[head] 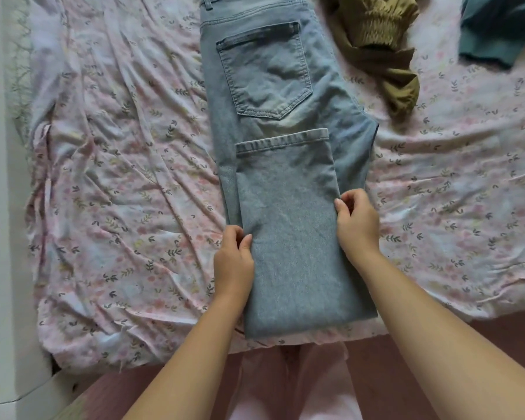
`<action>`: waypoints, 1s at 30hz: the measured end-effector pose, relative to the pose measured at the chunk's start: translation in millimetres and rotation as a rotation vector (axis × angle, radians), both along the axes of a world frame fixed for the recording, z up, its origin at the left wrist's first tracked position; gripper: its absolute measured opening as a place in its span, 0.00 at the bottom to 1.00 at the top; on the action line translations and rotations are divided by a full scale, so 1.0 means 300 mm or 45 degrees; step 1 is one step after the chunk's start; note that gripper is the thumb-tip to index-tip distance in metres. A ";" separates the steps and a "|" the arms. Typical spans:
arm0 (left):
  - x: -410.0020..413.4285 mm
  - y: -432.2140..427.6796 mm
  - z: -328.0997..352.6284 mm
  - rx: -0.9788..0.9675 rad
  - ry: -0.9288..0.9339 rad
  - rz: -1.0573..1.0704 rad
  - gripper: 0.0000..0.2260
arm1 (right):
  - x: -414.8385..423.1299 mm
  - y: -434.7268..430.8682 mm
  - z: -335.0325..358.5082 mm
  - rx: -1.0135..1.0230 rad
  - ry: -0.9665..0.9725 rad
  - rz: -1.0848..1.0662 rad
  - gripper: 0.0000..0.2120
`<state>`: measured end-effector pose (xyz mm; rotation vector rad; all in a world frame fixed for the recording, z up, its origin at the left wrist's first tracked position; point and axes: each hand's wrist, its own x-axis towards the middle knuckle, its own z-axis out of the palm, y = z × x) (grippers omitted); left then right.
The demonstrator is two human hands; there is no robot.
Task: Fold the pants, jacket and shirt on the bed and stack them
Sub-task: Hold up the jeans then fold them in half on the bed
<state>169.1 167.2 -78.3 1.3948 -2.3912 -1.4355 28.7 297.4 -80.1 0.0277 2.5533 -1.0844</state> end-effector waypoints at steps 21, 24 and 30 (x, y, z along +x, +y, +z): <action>0.233 0.258 -0.210 -0.797 -0.284 -0.728 0.24 | 0.377 0.300 -0.203 0.586 0.529 1.074 0.26; 0.268 0.270 -0.208 -0.779 -0.312 -0.603 0.23 | 0.336 0.364 -0.217 0.667 0.491 1.031 0.26; 0.396 0.281 -0.114 -0.487 -0.167 -0.345 0.22 | 0.386 0.456 -0.125 0.426 0.377 0.584 0.22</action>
